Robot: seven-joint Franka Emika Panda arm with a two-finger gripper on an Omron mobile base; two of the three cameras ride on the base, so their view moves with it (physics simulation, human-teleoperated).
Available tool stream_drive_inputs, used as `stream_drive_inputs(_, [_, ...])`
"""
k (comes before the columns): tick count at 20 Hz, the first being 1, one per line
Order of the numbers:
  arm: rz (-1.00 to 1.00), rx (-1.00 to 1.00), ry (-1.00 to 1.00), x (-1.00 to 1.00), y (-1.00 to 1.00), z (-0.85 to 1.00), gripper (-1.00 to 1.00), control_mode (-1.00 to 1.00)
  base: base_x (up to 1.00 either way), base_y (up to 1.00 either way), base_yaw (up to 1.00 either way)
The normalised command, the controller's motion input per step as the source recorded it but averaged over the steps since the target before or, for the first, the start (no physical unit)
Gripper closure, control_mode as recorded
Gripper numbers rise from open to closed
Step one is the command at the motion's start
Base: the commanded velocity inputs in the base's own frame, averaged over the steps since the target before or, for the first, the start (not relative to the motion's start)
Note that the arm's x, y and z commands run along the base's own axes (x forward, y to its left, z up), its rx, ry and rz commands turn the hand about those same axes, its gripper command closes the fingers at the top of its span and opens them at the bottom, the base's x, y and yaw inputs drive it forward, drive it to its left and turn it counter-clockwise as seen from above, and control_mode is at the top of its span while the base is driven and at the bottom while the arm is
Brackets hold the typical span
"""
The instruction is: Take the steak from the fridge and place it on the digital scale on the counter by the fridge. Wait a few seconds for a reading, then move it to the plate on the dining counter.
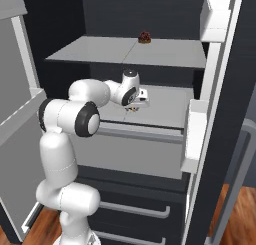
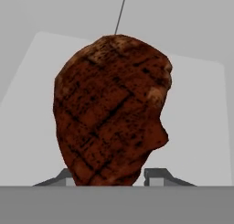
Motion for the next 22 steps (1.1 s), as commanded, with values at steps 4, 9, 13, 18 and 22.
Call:
stream_drive_inputs(4, [0.0, 0.0, 0.01, 0.0, 0.0, 0.0, 1.0, -1.0, 0.0, 0.0, 0.0])
stream_drive_inputs(9, [0.0, 0.0, 0.0, -0.01, 0.0, 0.0, 1.0, -1.0, 0.0, 0.0, 0.0])
stream_drive_inputs(13, [0.0, 0.0, -0.03, -0.41, 0.0, 0.0, 1.0, -1.0, 0.0, 0.0, 0.0])
stream_drive_inputs(18, [0.0, 0.01, -0.14, -0.94, 0.0, 0.0, 1.0, -1.0, 0.0, 0.0, 0.0])
stream_drive_inputs(22, [0.0, 0.01, -0.07, -1.0, 0.0, 0.18, 1.0, -1.0, 0.0, 0.0, 0.0])
